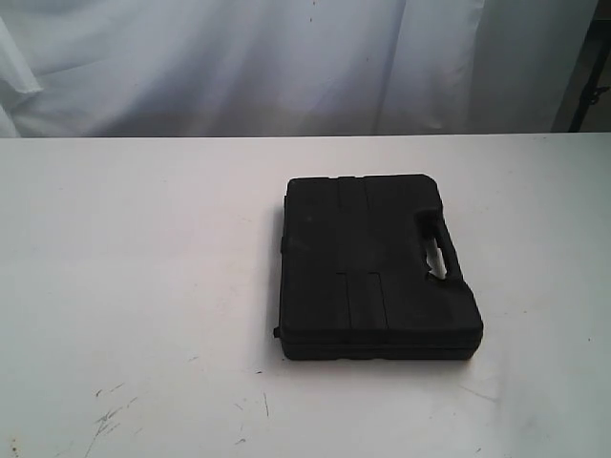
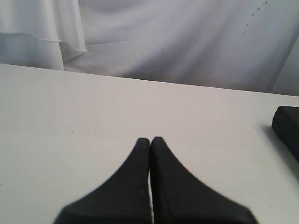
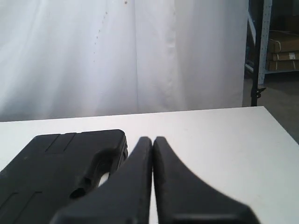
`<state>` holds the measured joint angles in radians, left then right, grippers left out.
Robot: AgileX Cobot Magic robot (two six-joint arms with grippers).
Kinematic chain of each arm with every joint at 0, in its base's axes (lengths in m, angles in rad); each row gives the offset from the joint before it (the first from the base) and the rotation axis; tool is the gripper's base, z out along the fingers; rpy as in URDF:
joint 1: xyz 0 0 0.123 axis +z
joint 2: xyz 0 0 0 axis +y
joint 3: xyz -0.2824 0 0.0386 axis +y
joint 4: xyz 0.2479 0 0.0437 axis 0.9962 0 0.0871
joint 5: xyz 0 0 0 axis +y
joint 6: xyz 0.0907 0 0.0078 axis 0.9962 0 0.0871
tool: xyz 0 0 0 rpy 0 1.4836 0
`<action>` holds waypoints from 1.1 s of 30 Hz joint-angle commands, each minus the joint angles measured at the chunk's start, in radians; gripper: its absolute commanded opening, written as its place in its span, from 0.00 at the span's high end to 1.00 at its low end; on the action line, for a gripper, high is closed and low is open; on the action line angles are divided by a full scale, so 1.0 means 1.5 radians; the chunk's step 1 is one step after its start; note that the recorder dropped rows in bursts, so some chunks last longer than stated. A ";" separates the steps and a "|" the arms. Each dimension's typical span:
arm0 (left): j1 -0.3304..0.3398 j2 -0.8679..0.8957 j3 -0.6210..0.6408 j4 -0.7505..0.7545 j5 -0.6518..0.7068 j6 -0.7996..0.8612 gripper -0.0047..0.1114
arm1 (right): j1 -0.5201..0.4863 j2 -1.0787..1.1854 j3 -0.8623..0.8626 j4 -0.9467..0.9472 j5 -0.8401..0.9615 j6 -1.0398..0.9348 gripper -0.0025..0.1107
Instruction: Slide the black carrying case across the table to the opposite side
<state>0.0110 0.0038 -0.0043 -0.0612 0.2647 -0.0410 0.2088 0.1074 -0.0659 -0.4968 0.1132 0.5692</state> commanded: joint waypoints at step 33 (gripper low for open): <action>0.001 -0.003 0.003 -0.002 0.001 -0.001 0.96 | -0.034 -0.067 0.044 0.011 0.048 0.019 0.98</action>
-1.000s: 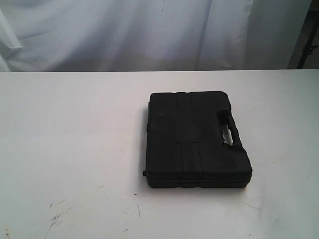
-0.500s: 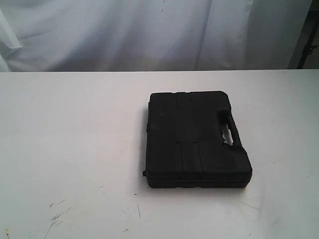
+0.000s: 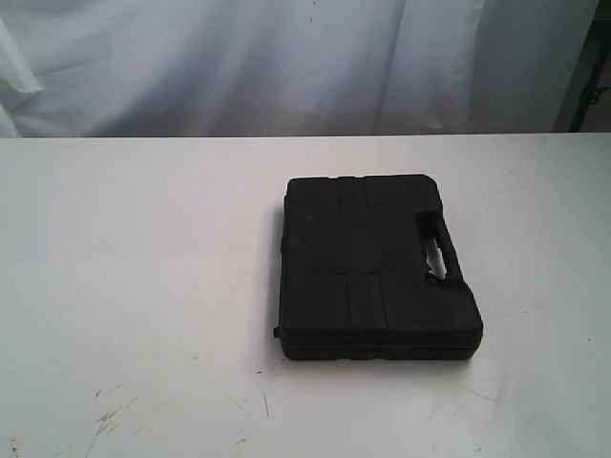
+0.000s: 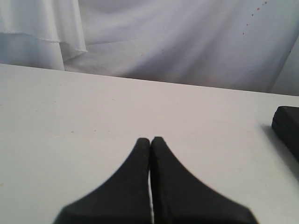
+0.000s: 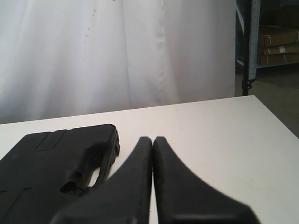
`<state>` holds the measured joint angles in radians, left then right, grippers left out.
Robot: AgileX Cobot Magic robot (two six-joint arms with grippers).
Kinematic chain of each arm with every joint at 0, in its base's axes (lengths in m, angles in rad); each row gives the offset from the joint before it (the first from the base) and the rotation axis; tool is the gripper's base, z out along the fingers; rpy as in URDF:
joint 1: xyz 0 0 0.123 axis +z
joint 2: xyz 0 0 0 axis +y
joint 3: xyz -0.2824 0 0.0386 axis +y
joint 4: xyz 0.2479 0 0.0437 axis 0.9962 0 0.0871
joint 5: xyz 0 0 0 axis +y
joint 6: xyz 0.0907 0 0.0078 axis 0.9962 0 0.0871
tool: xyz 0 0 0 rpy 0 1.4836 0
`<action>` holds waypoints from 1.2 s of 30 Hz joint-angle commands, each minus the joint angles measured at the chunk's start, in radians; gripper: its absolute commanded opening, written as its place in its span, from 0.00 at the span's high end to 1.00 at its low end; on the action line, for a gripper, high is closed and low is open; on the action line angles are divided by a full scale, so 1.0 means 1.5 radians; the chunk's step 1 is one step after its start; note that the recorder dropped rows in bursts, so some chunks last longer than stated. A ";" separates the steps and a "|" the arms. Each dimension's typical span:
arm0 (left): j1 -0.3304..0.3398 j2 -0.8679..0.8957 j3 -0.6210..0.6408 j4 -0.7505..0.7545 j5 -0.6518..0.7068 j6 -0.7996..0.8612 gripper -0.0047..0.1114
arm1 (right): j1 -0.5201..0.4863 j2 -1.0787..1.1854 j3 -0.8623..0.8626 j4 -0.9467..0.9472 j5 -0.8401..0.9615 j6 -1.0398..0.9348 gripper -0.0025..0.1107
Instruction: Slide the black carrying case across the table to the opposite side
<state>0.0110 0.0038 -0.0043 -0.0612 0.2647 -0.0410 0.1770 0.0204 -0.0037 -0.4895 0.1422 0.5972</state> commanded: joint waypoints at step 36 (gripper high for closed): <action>0.001 -0.003 0.003 -0.002 0.001 -0.001 0.96 | -0.041 -0.011 0.002 0.326 0.120 -0.374 0.98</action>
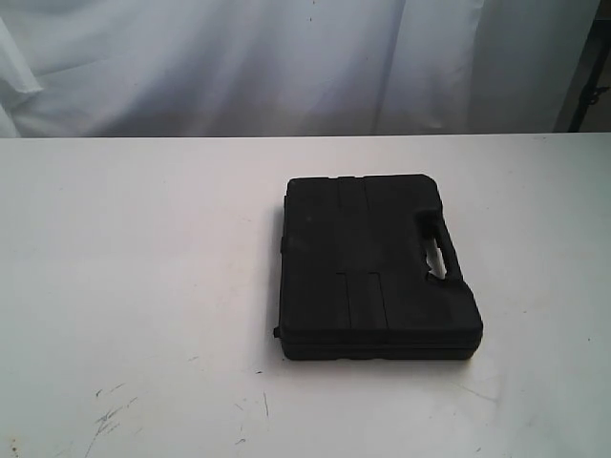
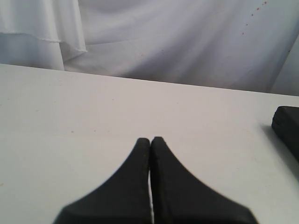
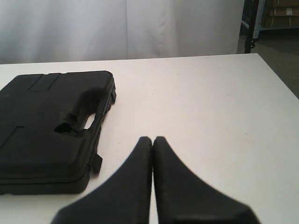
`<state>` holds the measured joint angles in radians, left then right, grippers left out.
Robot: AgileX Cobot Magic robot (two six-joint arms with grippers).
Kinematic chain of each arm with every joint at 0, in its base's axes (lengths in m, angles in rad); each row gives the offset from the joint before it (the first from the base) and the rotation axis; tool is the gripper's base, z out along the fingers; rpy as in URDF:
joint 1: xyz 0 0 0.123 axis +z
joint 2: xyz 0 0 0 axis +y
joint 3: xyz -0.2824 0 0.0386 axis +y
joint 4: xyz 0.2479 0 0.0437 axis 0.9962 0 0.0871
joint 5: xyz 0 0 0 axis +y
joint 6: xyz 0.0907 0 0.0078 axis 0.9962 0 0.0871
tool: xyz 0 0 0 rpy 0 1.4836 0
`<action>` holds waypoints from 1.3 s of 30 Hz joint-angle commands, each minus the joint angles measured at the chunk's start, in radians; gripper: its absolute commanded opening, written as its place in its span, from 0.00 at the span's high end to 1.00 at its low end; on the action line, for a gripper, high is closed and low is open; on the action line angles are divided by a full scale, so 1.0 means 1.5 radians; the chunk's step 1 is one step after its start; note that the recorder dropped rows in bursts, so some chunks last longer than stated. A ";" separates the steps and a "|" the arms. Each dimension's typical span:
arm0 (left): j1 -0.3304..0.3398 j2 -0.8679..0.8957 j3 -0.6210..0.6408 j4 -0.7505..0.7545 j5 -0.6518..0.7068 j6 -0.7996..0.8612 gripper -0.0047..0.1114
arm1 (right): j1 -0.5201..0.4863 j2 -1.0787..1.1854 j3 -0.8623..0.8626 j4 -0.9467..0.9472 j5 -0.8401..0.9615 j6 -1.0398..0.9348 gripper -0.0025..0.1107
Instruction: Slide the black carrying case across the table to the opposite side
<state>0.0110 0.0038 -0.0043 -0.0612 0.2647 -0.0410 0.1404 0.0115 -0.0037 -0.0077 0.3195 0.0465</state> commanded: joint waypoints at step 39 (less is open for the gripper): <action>0.001 -0.003 0.003 -0.002 0.001 -0.001 0.96 | -0.034 -0.005 0.002 0.041 0.010 0.002 0.98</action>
